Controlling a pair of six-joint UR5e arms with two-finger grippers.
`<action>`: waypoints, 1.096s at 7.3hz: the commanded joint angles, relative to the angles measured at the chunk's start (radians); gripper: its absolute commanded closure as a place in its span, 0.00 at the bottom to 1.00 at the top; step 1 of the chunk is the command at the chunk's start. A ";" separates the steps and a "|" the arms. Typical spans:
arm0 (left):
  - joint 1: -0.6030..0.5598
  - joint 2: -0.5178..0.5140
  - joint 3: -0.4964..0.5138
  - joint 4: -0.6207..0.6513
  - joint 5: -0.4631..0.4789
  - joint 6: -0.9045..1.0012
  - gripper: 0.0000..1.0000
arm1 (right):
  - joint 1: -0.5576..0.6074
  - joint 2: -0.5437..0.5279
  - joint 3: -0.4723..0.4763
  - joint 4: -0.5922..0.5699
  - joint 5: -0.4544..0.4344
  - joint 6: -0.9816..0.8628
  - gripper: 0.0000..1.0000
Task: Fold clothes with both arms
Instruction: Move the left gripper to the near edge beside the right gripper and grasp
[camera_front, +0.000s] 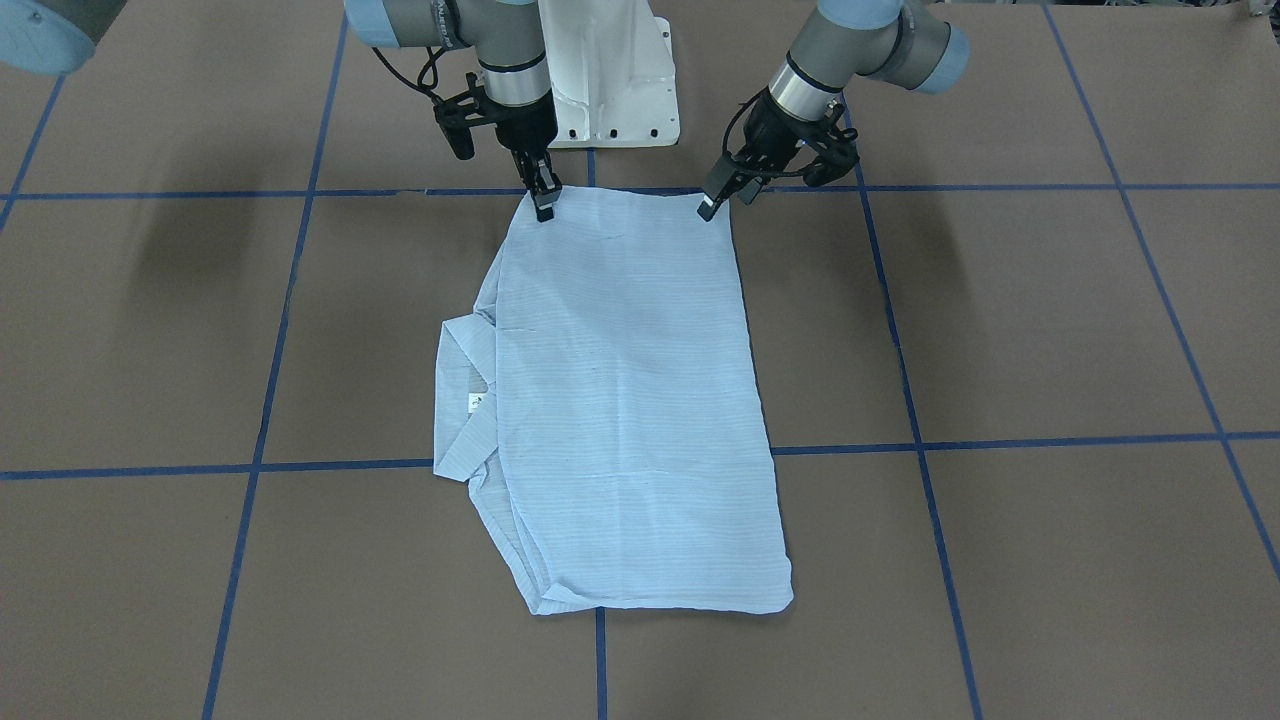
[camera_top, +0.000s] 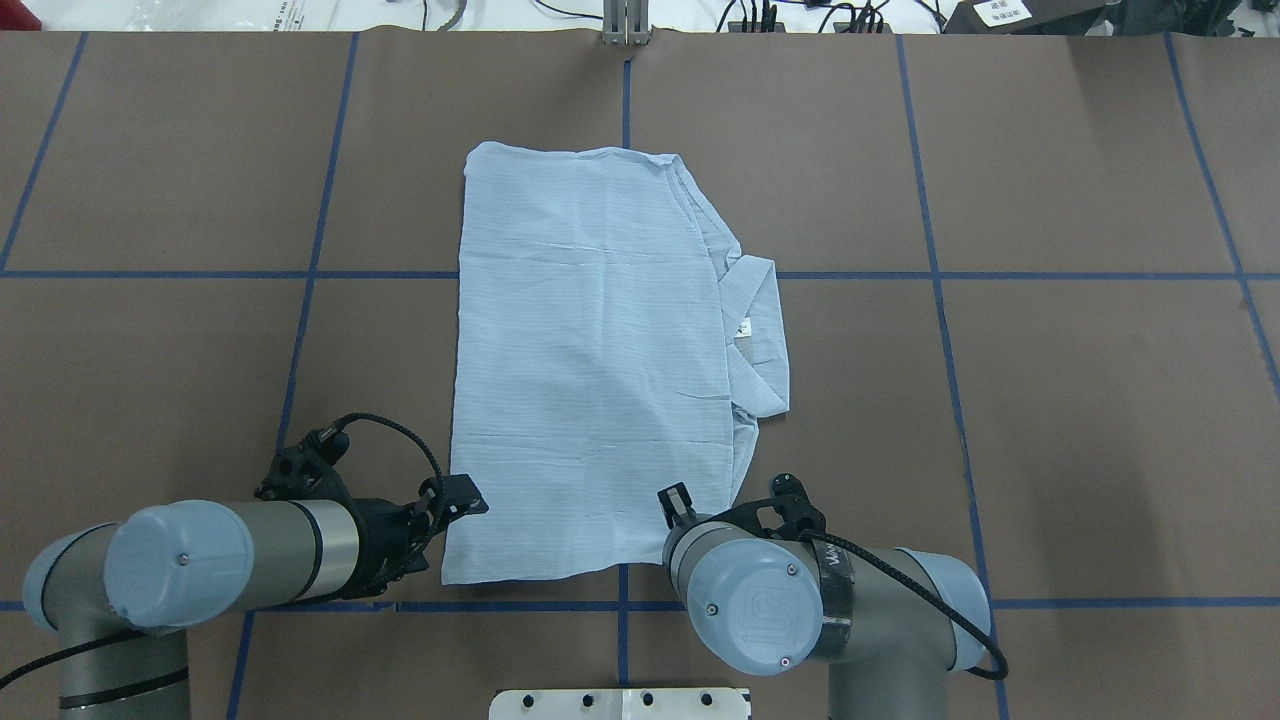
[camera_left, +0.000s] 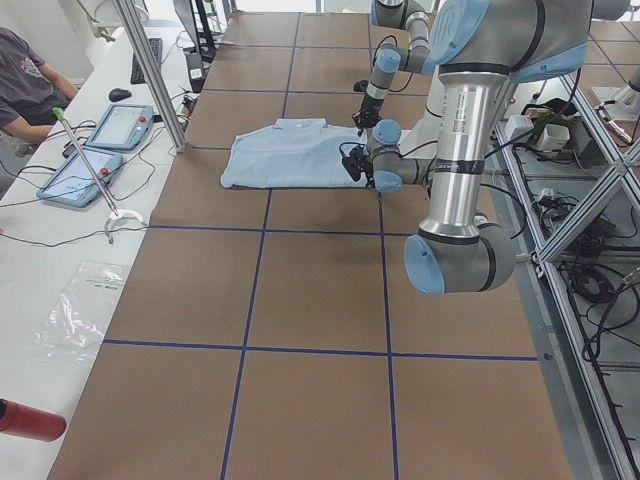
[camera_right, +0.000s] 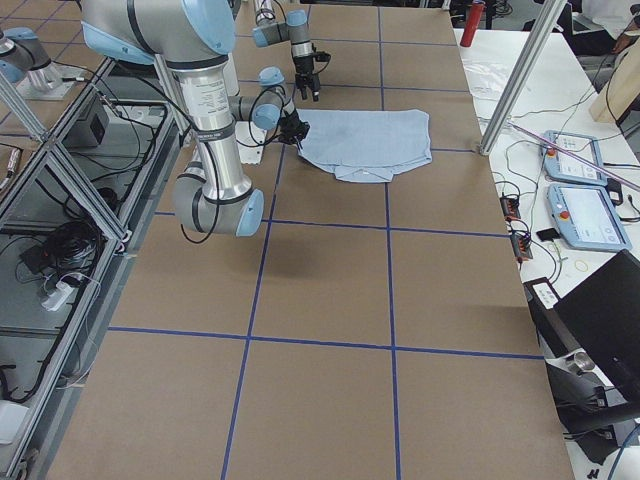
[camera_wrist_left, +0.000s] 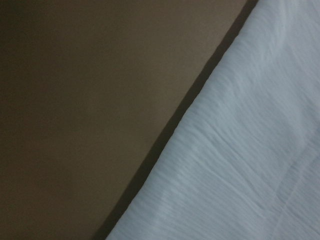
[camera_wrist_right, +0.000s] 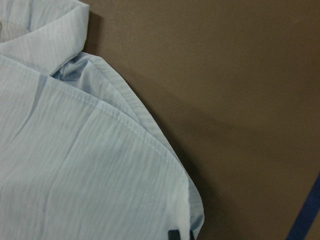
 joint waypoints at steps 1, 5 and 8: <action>0.038 -0.009 0.034 0.015 0.016 -0.002 0.03 | -0.001 -0.001 0.000 0.000 -0.002 0.000 1.00; 0.052 -0.012 0.025 0.015 0.039 -0.104 0.95 | -0.001 0.001 0.000 0.000 -0.002 0.000 1.00; 0.052 -0.015 0.005 0.016 0.038 -0.106 1.00 | -0.004 -0.001 -0.001 -0.002 -0.004 0.000 1.00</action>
